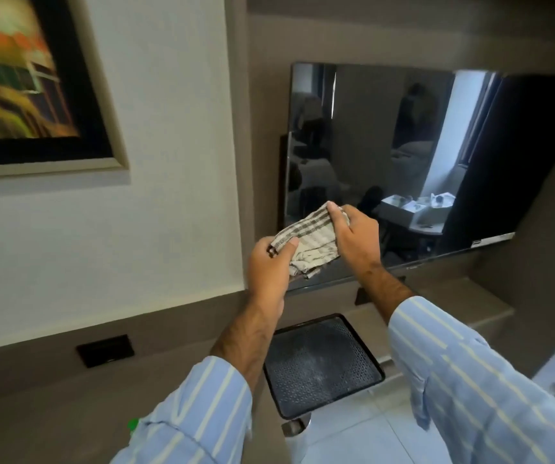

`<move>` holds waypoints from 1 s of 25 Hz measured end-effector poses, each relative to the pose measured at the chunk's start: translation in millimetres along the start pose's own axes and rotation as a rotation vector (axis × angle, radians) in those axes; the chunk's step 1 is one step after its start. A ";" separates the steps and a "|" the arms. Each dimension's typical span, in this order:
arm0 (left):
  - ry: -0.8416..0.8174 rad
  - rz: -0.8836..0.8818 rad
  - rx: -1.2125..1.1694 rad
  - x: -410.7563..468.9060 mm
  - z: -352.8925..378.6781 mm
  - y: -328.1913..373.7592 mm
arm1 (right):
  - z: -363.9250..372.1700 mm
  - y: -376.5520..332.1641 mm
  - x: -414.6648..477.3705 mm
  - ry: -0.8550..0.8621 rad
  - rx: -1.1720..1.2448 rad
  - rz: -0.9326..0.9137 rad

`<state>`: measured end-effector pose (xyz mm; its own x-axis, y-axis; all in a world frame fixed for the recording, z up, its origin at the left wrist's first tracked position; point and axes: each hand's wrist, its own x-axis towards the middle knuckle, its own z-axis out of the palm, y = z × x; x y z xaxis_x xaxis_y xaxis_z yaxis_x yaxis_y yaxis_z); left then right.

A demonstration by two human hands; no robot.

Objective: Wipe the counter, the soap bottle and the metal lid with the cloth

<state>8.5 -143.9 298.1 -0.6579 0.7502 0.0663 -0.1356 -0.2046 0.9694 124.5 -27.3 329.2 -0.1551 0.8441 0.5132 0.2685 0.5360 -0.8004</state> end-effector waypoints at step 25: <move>0.027 -0.664 0.753 49.3 -18.7 -385.5 | 79.0 378.1 -114.8 -0.890 -0.482 0.688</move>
<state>14.5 -39.8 -76.7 -0.6366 0.5518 -0.5388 0.0163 0.7081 0.7059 168.7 79.5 -56.8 -0.3871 0.7655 -0.5140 0.8464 0.0739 -0.5274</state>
